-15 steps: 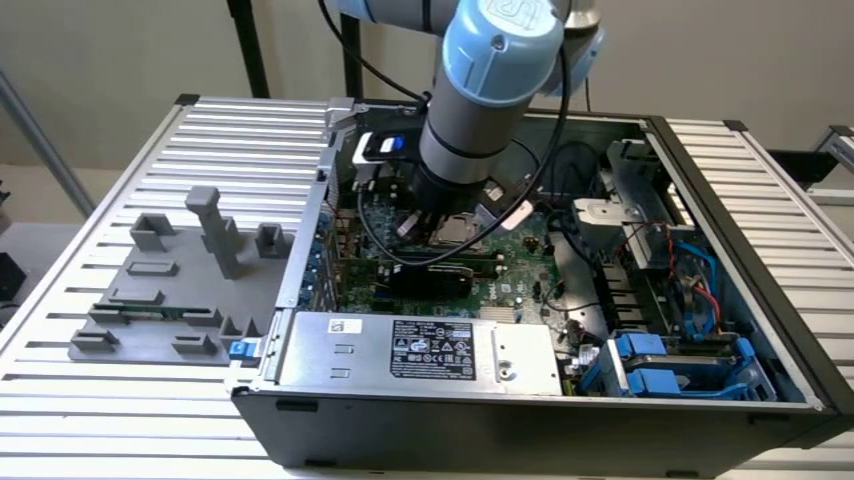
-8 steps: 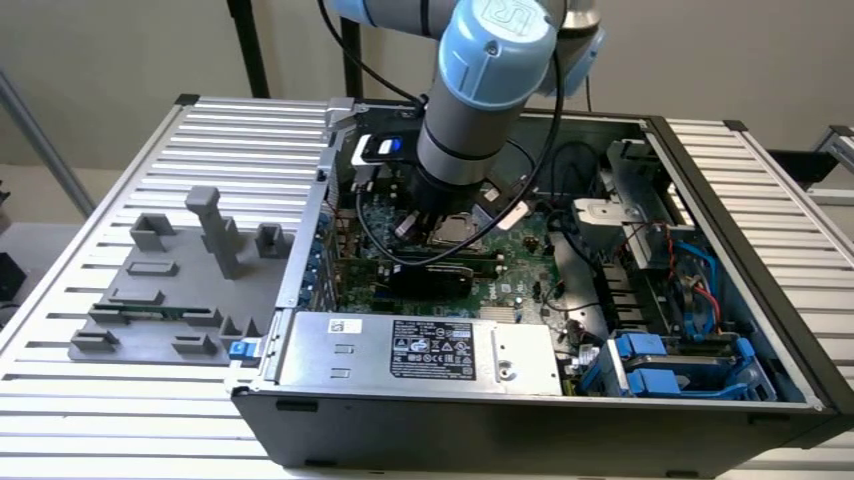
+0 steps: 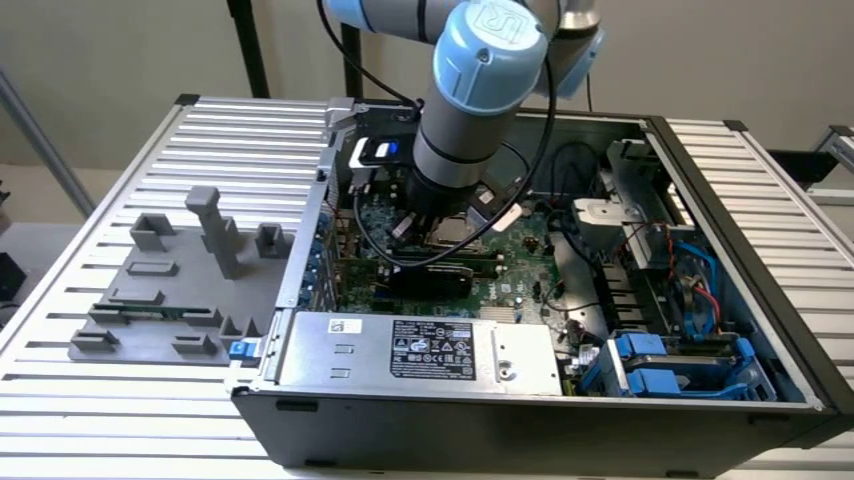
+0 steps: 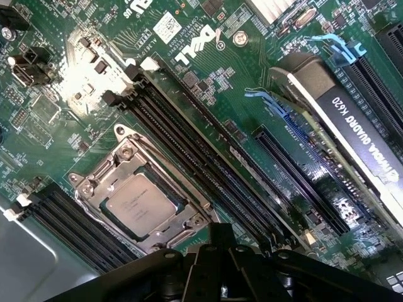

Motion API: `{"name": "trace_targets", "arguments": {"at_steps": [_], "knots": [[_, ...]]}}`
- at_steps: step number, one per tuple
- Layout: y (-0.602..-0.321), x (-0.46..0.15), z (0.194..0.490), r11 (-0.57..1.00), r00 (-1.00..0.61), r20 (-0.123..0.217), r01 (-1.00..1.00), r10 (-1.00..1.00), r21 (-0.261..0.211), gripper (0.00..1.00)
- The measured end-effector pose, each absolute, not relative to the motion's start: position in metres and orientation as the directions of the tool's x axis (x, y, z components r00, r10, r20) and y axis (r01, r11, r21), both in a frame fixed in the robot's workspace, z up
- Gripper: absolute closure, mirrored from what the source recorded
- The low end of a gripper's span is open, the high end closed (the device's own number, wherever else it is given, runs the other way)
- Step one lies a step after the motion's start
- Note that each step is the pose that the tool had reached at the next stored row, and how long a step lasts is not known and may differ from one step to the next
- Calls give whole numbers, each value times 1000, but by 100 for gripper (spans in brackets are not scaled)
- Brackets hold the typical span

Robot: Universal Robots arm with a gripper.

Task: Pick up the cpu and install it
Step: 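Install the second cpu locking lever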

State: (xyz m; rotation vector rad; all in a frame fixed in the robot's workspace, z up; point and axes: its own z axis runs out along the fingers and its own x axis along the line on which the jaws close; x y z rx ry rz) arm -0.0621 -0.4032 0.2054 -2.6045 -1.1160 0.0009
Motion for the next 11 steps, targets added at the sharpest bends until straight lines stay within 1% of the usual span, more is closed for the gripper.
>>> {"name": "trace_targets", "arguments": {"at_steps": [11], "knots": [[-403,-63,199,-650,697,119,707,707,-279,89]]}}
